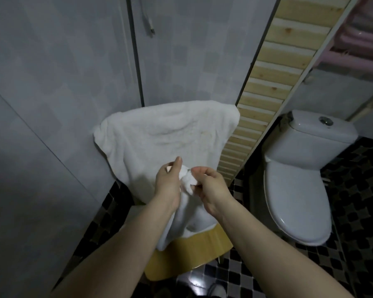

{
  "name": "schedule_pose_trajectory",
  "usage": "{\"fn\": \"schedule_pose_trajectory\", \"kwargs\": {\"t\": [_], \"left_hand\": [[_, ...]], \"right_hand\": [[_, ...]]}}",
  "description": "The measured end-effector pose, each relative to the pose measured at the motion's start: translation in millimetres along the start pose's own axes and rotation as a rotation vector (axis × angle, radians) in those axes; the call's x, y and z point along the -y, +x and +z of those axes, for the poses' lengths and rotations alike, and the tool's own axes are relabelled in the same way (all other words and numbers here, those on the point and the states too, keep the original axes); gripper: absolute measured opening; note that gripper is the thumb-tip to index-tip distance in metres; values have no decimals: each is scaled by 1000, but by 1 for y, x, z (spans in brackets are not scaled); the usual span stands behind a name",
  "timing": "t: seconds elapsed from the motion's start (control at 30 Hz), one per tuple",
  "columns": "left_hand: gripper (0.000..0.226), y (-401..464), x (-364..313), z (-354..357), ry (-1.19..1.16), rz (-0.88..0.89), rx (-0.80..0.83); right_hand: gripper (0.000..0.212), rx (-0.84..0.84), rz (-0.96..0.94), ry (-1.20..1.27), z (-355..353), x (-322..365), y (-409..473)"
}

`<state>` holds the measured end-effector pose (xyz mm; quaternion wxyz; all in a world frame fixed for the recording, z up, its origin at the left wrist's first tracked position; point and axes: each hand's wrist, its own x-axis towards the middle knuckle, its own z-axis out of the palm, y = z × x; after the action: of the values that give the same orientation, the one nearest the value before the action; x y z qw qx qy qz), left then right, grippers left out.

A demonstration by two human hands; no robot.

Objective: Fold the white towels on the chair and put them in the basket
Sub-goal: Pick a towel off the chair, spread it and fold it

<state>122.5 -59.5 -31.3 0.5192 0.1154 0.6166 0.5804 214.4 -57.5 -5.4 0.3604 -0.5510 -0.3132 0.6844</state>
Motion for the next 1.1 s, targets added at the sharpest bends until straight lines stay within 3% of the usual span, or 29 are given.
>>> {"fn": "schedule_pose_trajectory", "kwargs": {"t": [0.13,0.27,0.33,0.43,0.5,0.57,0.8,0.97,1.1], "left_hand": [[18,-9,16,-17,-157,-47,175],[21,-12,25,-25,-208,-22,157],[19,-17,27,-26,-211,18,117],[19,-30,39,-22,-216,50,118],[21,-37,47,-20,-252,50,120],[21,-45,53,-19,-306,39,115],[30,-82,59,-16,-254,101,167],[25,-104,52,-19,20,269,196],[24,-120,38,-18,39,302,155]], "right_hand": [[19,45,29,34,-10,-7,13],[29,233,-29,-186,-25,-13,16],[32,310,-194,-520,-34,-13,12],[17,240,-615,-1227,-46,-19,9],[18,169,-832,-1407,-51,-26,3],[24,174,-926,-1339,-51,-33,-4],[15,194,-817,-1063,-48,-22,-26],[23,146,-730,-896,-46,-16,-38],[29,210,-739,-875,-54,-4,-51]]}}
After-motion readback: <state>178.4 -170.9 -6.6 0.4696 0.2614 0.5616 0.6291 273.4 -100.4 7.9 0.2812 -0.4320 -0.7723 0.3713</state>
